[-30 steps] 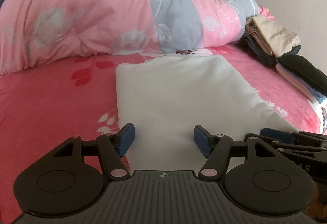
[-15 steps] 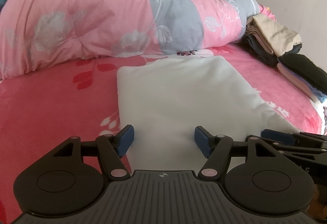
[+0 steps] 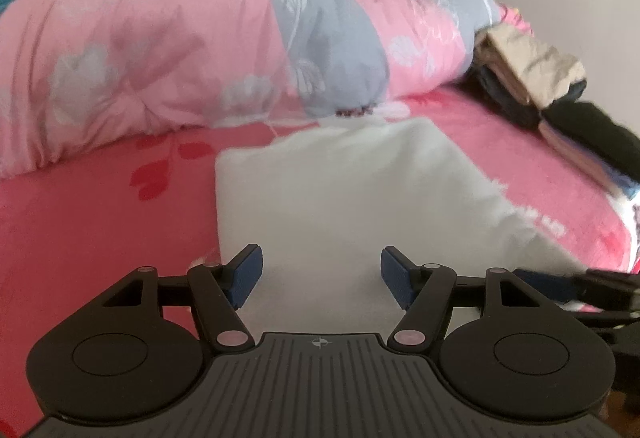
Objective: Fold clothes
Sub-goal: 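Position both open grippers at the folded sweatshirt's edge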
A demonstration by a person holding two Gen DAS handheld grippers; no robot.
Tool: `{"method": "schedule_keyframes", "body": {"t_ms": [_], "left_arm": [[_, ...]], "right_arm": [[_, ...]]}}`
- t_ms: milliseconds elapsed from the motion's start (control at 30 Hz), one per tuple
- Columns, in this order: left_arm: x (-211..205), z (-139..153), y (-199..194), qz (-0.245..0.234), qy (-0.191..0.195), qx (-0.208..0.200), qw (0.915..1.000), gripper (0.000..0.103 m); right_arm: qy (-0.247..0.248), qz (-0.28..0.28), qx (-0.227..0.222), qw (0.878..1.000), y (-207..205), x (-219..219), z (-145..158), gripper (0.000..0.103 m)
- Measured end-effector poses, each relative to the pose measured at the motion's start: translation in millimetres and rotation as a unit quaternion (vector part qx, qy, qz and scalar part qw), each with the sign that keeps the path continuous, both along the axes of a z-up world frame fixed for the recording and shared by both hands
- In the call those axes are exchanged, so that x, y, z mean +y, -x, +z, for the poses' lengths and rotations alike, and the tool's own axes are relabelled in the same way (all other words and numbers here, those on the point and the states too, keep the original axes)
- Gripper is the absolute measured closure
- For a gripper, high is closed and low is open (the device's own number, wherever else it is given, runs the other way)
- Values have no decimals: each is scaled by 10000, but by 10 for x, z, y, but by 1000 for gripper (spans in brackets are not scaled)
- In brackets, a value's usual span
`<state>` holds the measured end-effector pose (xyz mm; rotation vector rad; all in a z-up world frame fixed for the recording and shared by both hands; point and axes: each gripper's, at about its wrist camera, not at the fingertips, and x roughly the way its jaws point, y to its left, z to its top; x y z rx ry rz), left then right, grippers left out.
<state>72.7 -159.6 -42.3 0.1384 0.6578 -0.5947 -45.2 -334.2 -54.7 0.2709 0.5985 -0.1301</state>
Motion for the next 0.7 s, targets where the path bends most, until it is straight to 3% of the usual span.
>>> {"method": "schedule_keyframes", "body": {"t_ms": [300,500,700], "left_arm": [[29,-53,-24,-26,4,33,10000,36],[29,-54,-29,2,22,52,10000,36],[28,-29,-27,15,18,26,10000,36]], "right_arm": [[125,48,47,9999,-12,10,71,60],[394,-24,-259,9989,-73,-26,258,60],[174,-3,-62,9998,-191,-135,102,60]]}}
